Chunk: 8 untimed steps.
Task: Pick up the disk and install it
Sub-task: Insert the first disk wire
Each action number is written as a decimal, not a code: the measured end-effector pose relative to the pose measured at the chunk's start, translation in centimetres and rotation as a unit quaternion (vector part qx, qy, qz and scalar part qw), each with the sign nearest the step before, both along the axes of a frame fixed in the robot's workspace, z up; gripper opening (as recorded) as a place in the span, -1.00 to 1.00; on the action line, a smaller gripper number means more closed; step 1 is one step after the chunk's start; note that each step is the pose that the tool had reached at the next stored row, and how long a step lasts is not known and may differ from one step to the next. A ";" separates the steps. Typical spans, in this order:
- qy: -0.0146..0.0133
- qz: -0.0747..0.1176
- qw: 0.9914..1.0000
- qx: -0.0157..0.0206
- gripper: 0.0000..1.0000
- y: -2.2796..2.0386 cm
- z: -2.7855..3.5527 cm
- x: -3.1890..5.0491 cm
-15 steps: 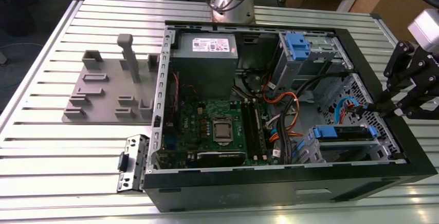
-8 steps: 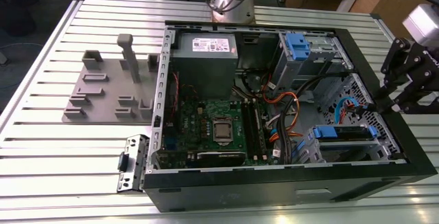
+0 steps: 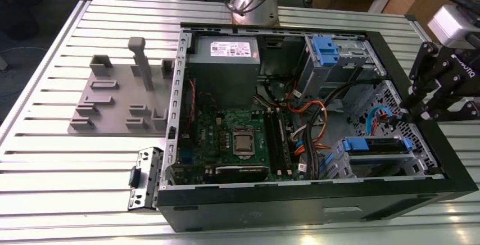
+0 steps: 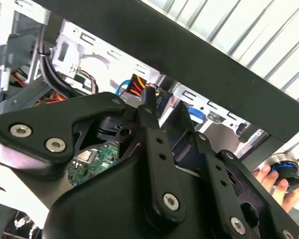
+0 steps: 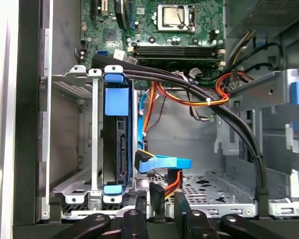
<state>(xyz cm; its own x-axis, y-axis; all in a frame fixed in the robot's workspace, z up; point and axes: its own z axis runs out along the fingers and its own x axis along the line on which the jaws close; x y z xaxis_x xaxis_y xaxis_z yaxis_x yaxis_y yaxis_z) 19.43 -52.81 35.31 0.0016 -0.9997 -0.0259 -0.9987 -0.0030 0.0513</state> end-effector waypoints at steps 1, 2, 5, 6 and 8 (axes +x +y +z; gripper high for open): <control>0.000 0.000 1.000 -0.002 -0.29 0.02 -0.12 0.00; 0.000 0.000 1.000 -0.004 -0.29 0.03 -0.25 0.00; 0.000 0.001 1.000 -0.008 -0.29 0.03 -0.59 0.00; 0.000 0.001 1.000 -0.008 -0.29 0.03 -0.66 0.00; 0.000 0.001 1.000 -0.008 -0.29 0.03 -0.65 0.00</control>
<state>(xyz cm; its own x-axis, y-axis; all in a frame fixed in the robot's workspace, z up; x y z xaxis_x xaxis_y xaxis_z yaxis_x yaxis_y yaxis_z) 19.43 -52.78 34.66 0.0032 -0.9999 -0.0101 -0.9987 -0.0037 0.0514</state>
